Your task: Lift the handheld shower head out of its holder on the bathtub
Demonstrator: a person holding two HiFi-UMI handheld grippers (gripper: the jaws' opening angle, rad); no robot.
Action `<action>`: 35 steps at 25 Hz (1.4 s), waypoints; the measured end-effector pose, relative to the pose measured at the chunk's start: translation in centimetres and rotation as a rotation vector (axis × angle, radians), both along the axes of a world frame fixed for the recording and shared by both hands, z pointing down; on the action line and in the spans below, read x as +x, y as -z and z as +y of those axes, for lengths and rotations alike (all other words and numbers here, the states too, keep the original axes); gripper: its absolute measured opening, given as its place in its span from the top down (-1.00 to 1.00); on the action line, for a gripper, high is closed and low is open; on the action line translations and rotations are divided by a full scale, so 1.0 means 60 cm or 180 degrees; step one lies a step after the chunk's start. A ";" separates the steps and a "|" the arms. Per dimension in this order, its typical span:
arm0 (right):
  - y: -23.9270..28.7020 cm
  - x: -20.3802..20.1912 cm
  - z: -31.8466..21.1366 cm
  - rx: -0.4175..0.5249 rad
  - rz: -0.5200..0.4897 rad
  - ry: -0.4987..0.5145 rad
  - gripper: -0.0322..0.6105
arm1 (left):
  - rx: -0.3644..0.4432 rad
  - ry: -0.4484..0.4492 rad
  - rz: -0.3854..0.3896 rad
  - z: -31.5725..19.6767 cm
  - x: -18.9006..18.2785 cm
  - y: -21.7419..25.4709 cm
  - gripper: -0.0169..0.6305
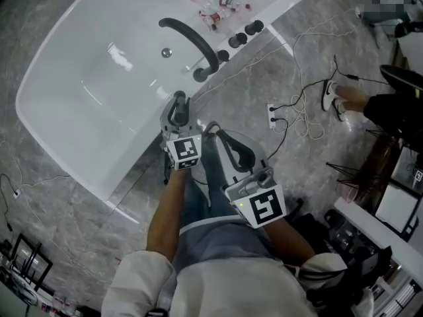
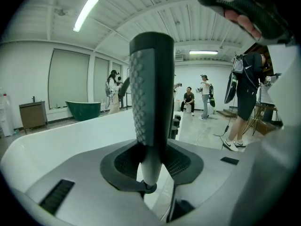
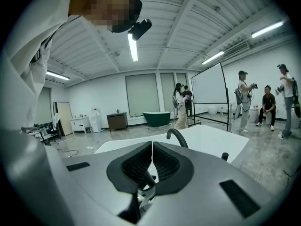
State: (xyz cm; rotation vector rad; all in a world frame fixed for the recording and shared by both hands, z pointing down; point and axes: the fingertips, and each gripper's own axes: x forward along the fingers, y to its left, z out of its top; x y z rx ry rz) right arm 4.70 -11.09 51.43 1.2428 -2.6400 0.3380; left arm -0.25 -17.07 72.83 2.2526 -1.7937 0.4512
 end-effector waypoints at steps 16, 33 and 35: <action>0.164 -0.072 0.055 0.0175 0.0078 -0.0063 0.85 | 0.0795 0.0013 0.0453 0.143 -0.068 0.506 0.52; 0.463 -0.044 0.135 0.0490 -0.0161 -0.0201 0.85 | 0.1236 -0.0291 0.0535 0.236 -0.049 0.868 0.52; 0.470 -0.042 0.131 0.0494 -0.0169 -0.0204 0.85 | 0.1223 -0.0305 0.0543 0.236 -0.047 0.870 0.52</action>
